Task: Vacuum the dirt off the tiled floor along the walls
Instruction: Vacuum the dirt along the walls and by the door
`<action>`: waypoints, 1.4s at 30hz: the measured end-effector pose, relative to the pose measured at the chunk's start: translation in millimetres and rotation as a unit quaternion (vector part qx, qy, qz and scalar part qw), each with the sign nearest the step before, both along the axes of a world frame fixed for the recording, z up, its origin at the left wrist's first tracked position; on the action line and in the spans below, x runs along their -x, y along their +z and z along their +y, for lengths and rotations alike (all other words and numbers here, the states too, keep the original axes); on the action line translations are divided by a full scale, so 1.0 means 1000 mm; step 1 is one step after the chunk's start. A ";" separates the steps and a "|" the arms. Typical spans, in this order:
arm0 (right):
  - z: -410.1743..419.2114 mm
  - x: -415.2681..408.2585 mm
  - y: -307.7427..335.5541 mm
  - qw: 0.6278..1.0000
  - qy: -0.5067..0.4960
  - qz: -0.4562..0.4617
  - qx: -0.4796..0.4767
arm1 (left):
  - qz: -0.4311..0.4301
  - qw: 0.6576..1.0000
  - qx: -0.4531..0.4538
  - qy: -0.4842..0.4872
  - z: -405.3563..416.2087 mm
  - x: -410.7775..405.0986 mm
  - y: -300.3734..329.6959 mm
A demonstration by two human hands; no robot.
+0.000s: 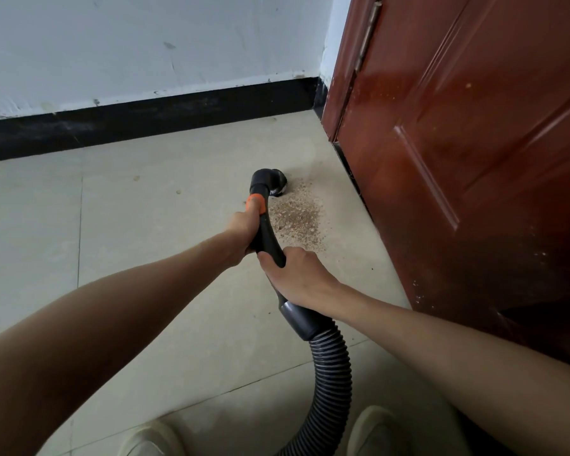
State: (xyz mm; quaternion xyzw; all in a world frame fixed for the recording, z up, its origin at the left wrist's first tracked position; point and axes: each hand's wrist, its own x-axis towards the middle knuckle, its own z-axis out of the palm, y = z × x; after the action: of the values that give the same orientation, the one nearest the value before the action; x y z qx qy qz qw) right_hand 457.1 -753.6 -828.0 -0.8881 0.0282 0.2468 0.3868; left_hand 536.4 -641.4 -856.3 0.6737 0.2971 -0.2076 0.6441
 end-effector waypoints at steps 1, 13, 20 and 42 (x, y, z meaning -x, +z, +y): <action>-0.003 0.000 -0.001 1.000 -0.008 0.000 -0.002 | 0.000 1.000 -0.002 -0.009 -0.004 -0.002 0.000; -0.020 -0.018 -0.009 0.996 -0.093 -0.005 -0.018 | -0.020 0.993 -0.053 -0.106 -0.037 -0.034 0.006; -0.033 -0.007 -0.016 0.993 -0.102 0.039 -0.045 | -0.017 0.988 -0.035 -0.149 -0.048 -0.029 0.002; 0.064 0.001 0.025 0.992 0.009 0.085 -0.090 | 0.011 0.998 0.005 -0.061 0.074 0.002 0.052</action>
State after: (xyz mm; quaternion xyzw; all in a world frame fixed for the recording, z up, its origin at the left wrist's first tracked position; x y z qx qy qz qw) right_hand 456.0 -689.3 -803.4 -0.8260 0.0304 0.3262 0.4588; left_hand 534.1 -567.2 -804.5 0.6852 0.2612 -0.2551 0.6303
